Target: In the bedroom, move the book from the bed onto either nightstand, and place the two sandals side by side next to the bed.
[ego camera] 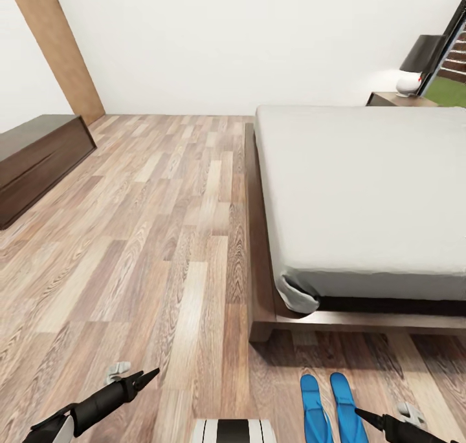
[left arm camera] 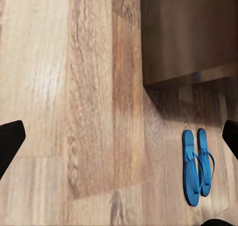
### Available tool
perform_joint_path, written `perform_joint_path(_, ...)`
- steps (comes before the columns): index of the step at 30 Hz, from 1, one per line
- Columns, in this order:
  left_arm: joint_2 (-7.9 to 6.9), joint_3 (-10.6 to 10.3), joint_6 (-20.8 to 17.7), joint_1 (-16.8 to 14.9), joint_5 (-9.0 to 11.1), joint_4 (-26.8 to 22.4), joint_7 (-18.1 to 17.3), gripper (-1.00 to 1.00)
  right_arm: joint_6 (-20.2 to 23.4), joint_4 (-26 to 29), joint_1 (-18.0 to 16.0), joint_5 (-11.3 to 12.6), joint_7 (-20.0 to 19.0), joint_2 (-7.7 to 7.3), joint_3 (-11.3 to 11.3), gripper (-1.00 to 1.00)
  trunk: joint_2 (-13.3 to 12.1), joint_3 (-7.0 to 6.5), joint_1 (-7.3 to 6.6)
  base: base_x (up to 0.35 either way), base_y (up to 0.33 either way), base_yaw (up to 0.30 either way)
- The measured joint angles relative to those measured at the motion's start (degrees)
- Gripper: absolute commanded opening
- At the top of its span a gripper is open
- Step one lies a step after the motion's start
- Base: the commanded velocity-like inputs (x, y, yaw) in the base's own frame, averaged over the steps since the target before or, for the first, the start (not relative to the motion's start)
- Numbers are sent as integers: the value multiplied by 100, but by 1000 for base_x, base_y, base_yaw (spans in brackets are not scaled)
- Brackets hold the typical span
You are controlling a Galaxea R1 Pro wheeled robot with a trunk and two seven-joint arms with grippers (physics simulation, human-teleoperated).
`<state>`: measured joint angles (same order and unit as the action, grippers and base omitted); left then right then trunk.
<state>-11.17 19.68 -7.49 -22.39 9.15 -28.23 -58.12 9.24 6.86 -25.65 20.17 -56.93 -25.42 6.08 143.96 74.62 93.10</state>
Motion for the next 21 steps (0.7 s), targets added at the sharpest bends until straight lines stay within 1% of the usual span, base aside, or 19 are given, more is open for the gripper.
perform_joint_path(5, 32, 0, 1, 0, 0, 0, 8, 100, -42, -42, 0, -2, 2, 1, -1, 100, -7, -111, -13, 0, 0, 0)
perform_joint_path(12, 58, -1, 1, 0, -2, 0, 10, 100, -404, -65, 0, -1, 4, 1, 0, 100, -16, -266, -31, 0, 0, 0)
perform_joint_path(21, 77, -2, 1, 0, -7, 6, 21, 100, -485, -70, 1, 2, 4, 6, -1, 100, -28, -466, -54, 0, 0, 0)
